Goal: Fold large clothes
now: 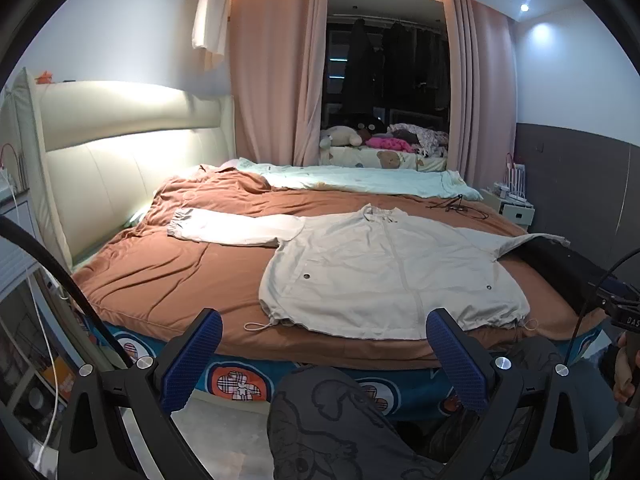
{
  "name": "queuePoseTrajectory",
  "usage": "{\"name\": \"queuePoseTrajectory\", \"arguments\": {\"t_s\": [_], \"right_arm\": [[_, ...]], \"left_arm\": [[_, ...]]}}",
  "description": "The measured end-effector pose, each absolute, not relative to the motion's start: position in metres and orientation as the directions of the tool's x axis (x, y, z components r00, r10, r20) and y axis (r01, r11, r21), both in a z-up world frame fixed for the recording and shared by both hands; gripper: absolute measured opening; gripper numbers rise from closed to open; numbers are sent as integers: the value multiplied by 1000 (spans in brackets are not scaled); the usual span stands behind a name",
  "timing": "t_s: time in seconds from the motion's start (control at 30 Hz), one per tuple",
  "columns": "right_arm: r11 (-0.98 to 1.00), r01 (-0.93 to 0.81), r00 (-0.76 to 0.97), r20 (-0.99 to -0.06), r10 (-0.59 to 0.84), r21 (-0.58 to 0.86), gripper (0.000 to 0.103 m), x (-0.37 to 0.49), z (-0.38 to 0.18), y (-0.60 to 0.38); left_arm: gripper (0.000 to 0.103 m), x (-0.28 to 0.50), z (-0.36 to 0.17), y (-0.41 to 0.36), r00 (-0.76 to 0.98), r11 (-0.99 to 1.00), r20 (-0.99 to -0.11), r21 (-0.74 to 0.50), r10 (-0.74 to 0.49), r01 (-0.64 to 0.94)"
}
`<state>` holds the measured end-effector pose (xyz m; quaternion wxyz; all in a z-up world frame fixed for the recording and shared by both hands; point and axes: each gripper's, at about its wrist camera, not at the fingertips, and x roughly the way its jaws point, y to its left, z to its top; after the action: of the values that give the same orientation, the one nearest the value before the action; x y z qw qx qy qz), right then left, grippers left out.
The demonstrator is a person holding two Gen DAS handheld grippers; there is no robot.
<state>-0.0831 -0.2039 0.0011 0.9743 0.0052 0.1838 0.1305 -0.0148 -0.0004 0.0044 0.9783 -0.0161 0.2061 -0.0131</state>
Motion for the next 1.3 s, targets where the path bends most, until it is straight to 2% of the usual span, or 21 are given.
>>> {"name": "queuePoseTrajectory", "arguments": {"t_s": [1.3], "right_arm": [[968, -245, 904, -348, 249, 56, 103, -88, 0, -202]], "left_arm": [[102, -23, 6, 2, 918, 999, -395, -44, -40, 24]]}}
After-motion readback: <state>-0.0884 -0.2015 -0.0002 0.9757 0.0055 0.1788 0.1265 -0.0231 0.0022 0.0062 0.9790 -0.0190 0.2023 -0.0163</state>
